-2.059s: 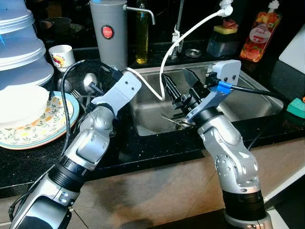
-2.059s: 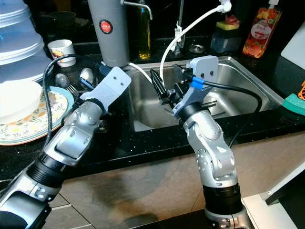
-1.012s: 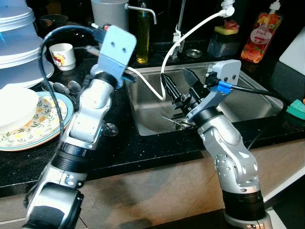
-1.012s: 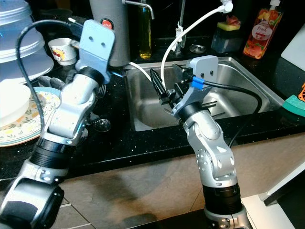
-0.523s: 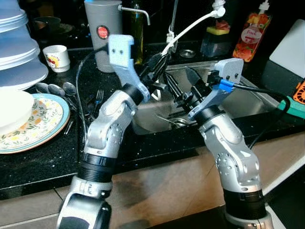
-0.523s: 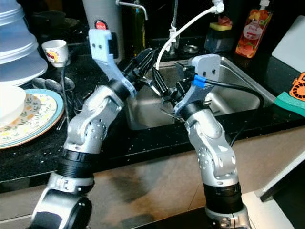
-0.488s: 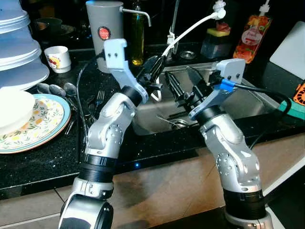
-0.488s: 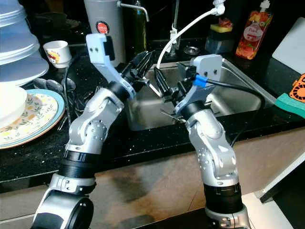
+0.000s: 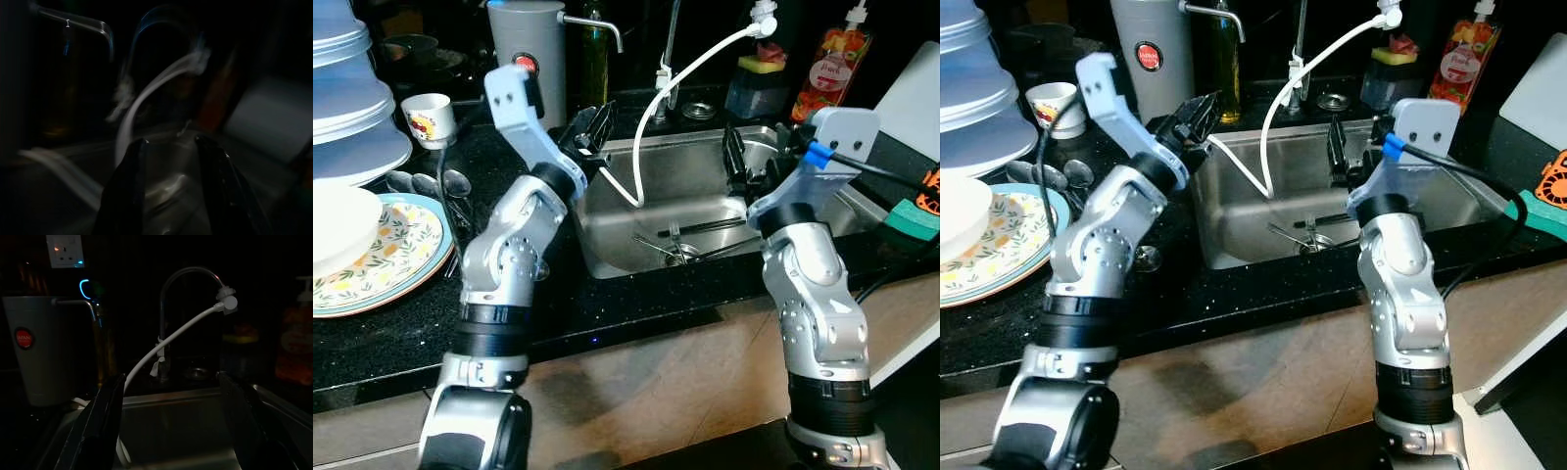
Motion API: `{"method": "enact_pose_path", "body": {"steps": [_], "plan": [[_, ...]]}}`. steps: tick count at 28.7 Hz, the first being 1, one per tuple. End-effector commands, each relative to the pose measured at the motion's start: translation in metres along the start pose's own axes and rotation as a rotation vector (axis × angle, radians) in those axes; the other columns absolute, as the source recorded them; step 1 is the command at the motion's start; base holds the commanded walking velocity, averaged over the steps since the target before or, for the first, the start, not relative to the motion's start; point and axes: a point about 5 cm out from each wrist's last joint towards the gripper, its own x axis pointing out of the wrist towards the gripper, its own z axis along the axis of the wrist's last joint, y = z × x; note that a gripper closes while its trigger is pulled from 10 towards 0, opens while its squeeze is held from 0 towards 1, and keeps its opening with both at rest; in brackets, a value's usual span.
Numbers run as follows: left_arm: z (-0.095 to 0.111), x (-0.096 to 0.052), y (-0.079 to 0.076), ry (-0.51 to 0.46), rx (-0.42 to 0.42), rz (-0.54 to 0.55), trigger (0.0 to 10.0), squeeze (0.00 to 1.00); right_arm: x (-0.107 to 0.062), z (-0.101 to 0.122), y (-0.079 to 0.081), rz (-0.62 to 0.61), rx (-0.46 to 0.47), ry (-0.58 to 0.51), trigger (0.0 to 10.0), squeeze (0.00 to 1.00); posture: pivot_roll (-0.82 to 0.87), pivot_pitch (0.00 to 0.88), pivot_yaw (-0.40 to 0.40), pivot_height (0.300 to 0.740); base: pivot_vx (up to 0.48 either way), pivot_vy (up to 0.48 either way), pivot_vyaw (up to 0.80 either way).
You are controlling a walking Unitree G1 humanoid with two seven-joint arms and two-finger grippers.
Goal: Kitchen organization
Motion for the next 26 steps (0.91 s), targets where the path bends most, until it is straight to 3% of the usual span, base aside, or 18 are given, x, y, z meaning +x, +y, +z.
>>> {"method": "enact_pose_path", "body": {"steps": [1,2,5,8,9,11,15,18,19,23,24,25,26], "plan": [[-0.014,-0.002,0.005,0.14,0.171,0.042,10.0,0.0,-0.002,-0.003,-0.002,-0.001,0.004,0.007,10.0,0.0,0.0,0.0,-0.008,0.74,0.0,0.0,0.0],[-0.014,-0.006,0.01,0.175,0.237,0.067,10.0,0.0,-0.002,-0.004,-0.002,-0.004,0.005,0.01,10.0,0.0,0.0,0.0,-0.008,0.74,0.0,0.0,0.0],[-0.009,-0.012,0.014,0.186,0.282,0.061,10.0,0.0,-0.002,-0.005,-0.002,-0.008,0.007,0.012,10.0,0.0,0.0,0.0,-0.008,0.74,0.0,0.0,0.0],[-0.003,-0.027,0.029,0.27,0.542,0.045,10.0,0.0,-0.001,-0.005,0.001,-0.002,0.011,0.006,10.0,0.0,0.02,0.0,0.0,0.74,0.0,0.0,0.0],[-0.003,-0.027,0.029,0.27,0.542,0.045,10.0,0.0,-0.001,-0.005,0.001,-0.002,0.011,0.006,10.0,0.0,0.02,0.0,0.0,0.74,0.0,0.0,0.0],[-0.002,-0.036,0.029,0.286,0.624,-0.036,10.0,0.0,-0.002,-0.006,0.002,0.007,0.015,0.007,10.0,0.0,0.02,0.0,0.0,0.74,0.0,0.0,0.0],[-0.002,-0.039,0.032,0.322,0.661,-0.034,10.0,0.0,-0.002,-0.006,0.003,0.012,0.015,0.009,10.0,0.0,0.02,0.0,0.0,0.74,0.0,0.0,0.0],[-0.003,-0.044,0.042,0.373,0.719,0.012,10.0,0.0,-0.003,-0.007,0.004,0.018,0.018,0.011,10.0,0.0,0.02,0.0,0.0,0.74,0.0,0.0,0.0],[-0.008,-0.046,0.053,0.416,0.772,0.116,10.0,0.0,-0.002,-0.007,0.006,0.028,0.023,0.011,10.0,0.0,0.02,0.0,0.0,0.74,0.0,0.0,0.0],[-0.014,-0.043,0.052,0.392,0.593,0.224,10.0,0.0,-0.002,-0.007,0.009,0.039,0.029,0.012,10.0,0.0,0.02,0.0,-0.001,0.74,0.0,0.0,0.0],[-0.014,-0.043,0.052,0.392,0.593,0.224,10.0,0.0,-0.002,-0.007,0.009,0.039,0.029,0.012,10.0,0.0,0.02,0.0,-0.001,0.74,0.0,0.0,0.0],[-0.016,-0.042,0.052,0.388,0.514,0.272,10.0,0.0,-0.003,-0.007,0.011,0.047,0.03,0.013,10.0,0.0,0.02,0.0,-0.003,0.74,0.0,0.0,0.0],[-0.016,-0.042,0.052,0.388,0.514,0.272,10.0,0.0,-0.003,-0.007,0.011,0.047,0.03,0.013,10.0,0.0,0.02,0.0,-0.003,0.74,0.0,0.0,0.0]]}}
